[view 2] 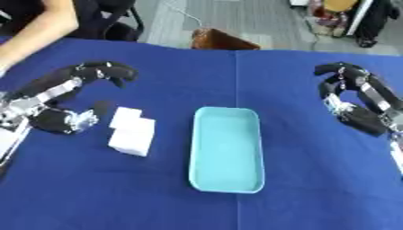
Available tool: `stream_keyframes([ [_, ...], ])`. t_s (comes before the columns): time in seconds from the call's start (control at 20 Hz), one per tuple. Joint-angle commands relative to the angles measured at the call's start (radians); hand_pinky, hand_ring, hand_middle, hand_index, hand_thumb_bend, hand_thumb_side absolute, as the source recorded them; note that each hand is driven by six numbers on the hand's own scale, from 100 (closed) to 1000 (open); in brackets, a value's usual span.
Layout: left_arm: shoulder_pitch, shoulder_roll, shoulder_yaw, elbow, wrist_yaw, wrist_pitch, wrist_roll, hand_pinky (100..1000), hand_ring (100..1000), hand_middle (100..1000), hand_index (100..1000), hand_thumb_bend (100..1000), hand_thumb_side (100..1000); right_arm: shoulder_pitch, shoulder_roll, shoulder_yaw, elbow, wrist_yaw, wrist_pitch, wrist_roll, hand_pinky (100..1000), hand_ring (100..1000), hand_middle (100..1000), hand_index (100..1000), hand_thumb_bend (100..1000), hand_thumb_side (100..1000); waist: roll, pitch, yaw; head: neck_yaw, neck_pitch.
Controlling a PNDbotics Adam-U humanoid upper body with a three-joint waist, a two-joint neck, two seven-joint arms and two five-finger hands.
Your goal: Pick up objects on the table and place them in the box.
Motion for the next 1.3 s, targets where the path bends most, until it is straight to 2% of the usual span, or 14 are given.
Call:
stream_keyframes([
  [0.05,-0.029,0.046,-0.016,0.009,-0.055,-0.102,-0.049,744,825,881,955,151,713,-0.027,-0.017,-0.002,-0.015,-0.004,-0.003,0.004,491,671,773,886,100,725,0.003,-0.018,-0.007,0.012,-0.016],
  [0.1,-0.032,0.051,-0.021,0.011,-0.074,-0.115,-0.047,787,858,895,950,184,724,-0.028,-0.017,-0.002,-0.015,-0.004,-0.003,0.004,491,671,773,886,100,726,0.005,-0.017,-0.011,0.013,-0.017],
  [0.15,-0.035,0.058,-0.026,0.011,-0.099,-0.131,-0.044,792,861,896,950,139,784,-0.029,-0.017,-0.001,-0.016,-0.004,-0.003,0.004,491,671,773,886,100,729,0.006,-0.016,-0.015,0.014,-0.017],
  [0.2,-0.038,0.065,-0.031,0.009,-0.129,-0.149,-0.038,838,887,905,946,231,732,-0.029,-0.017,-0.001,-0.017,-0.004,-0.003,0.005,490,670,773,886,100,726,0.008,-0.015,-0.018,0.014,-0.018],
  [0.3,-0.041,0.078,-0.041,0.001,-0.197,-0.186,-0.017,875,906,915,943,279,740,-0.030,-0.018,0.000,-0.017,-0.004,-0.002,0.006,490,670,772,886,100,726,0.011,-0.015,-0.023,0.014,-0.017],
  [0.35,-0.042,0.087,-0.048,-0.004,-0.232,-0.204,-0.003,875,906,915,943,262,770,-0.030,-0.018,0.000,-0.017,-0.004,-0.002,0.006,490,670,771,886,100,728,0.012,-0.014,-0.025,0.015,-0.017],
  [0.4,-0.043,0.093,-0.053,-0.008,-0.265,-0.217,0.014,901,919,920,942,316,744,-0.030,-0.018,0.000,-0.018,-0.004,-0.002,0.007,490,670,772,886,100,726,0.014,-0.014,-0.028,0.015,-0.018],
  [0.55,-0.043,0.105,-0.067,-0.014,-0.349,-0.246,0.068,918,927,922,941,341,750,-0.031,-0.019,0.001,-0.019,-0.004,-0.002,0.007,490,670,772,886,100,725,0.016,-0.013,-0.034,0.015,-0.020],
  [1.0,-0.029,0.116,-0.091,-0.005,-0.474,-0.263,0.164,912,919,916,939,325,791,-0.029,-0.021,-0.001,-0.020,-0.005,-0.002,0.006,489,669,772,887,100,726,0.018,-0.009,-0.038,0.014,-0.024],
  [1.3,-0.027,0.106,-0.080,0.065,-0.513,-0.225,0.159,887,903,913,947,233,838,-0.026,-0.023,-0.002,-0.021,-0.006,-0.002,0.005,489,669,773,887,100,727,0.016,-0.007,-0.035,0.015,-0.021],
])
